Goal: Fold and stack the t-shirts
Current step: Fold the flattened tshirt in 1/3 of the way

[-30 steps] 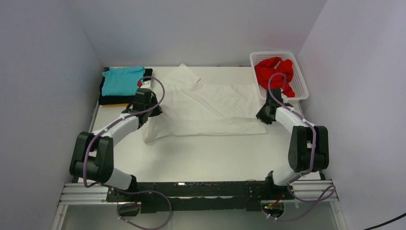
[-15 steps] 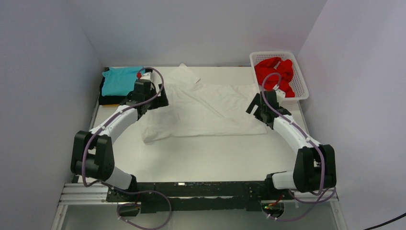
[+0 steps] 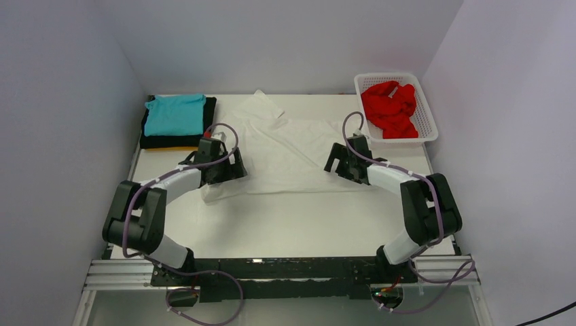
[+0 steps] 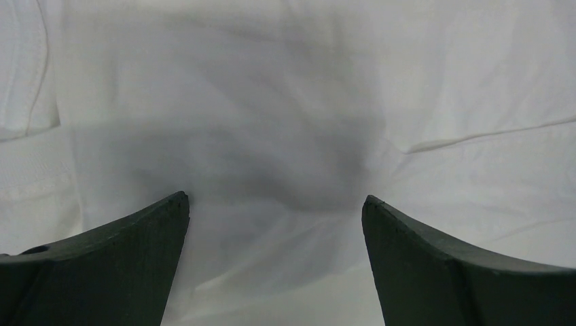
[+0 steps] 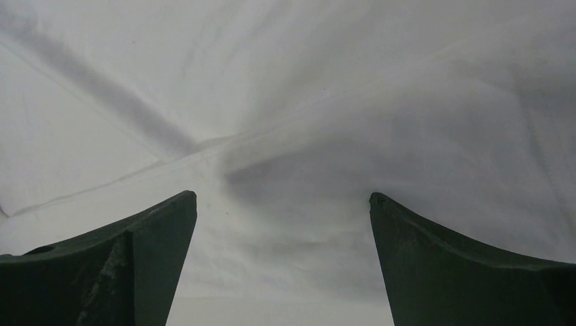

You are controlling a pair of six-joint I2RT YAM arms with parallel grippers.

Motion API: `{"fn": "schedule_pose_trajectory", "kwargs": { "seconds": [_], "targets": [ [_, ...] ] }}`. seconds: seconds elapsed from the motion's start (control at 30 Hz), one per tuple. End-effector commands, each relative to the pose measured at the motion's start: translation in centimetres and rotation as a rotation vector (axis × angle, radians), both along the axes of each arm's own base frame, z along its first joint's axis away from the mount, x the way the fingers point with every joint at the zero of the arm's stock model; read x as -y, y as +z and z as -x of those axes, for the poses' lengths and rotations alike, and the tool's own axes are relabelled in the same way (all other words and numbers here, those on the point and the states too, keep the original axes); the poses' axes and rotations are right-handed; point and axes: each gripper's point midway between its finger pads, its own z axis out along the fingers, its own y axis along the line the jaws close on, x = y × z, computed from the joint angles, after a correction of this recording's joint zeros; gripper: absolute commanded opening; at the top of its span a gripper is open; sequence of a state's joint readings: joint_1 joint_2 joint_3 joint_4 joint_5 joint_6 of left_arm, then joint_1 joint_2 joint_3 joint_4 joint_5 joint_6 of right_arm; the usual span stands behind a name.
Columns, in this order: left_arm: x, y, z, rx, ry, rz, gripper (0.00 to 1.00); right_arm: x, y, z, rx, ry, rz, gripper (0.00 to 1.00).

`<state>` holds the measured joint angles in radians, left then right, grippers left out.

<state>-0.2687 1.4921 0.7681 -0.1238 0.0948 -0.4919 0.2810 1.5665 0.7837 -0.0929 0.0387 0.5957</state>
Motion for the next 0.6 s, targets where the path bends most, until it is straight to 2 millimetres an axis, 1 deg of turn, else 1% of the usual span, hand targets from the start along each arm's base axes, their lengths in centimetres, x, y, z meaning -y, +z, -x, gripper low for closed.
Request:
{"fn": "schedule_pose_trajectory", "kwargs": {
  "seconds": [0.0,0.07,0.13,0.23,0.3,0.4,0.47,0.57],
  "targets": [
    [0.5,-1.9,0.5,-0.052,0.002,0.044,1.0,-0.8,0.2,-0.6,0.017,0.002,-0.038,1.0],
    [0.3,-2.9,1.7,-0.091,0.006,0.04,0.99,-0.3,-0.8,1.2,-0.024,0.0,-0.027,1.0],
    [-0.2,-4.2,3.6,-0.153,0.022,0.034,0.99,0.4,-1.7,3.1,-0.068,-0.007,-0.009,1.0],
    [-0.3,-5.4,6.9,-0.248,0.026,0.058,1.0,1.0,-2.4,6.2,-0.129,0.004,-0.003,1.0],
    [-0.6,-5.8,9.5,-0.312,0.033,0.062,0.99,1.0,-2.1,8.2,-0.159,0.018,-0.024,1.0],
    [-1.7,-6.4,13.0,-0.374,0.08,0.033,0.99,1.2,-1.9,11.2,-0.207,0.019,-0.042,1.0],
    [-1.9,-6.2,14.7,-0.394,0.099,0.038,0.99,1.0,-1.6,13.0,-0.223,0.032,-0.061,1.0],
    [-2.1,-5.6,17.2,-0.42,0.133,0.04,0.99,1.4,-1.7,15.4,-0.266,0.021,-0.064,1.0]
  ]
}}
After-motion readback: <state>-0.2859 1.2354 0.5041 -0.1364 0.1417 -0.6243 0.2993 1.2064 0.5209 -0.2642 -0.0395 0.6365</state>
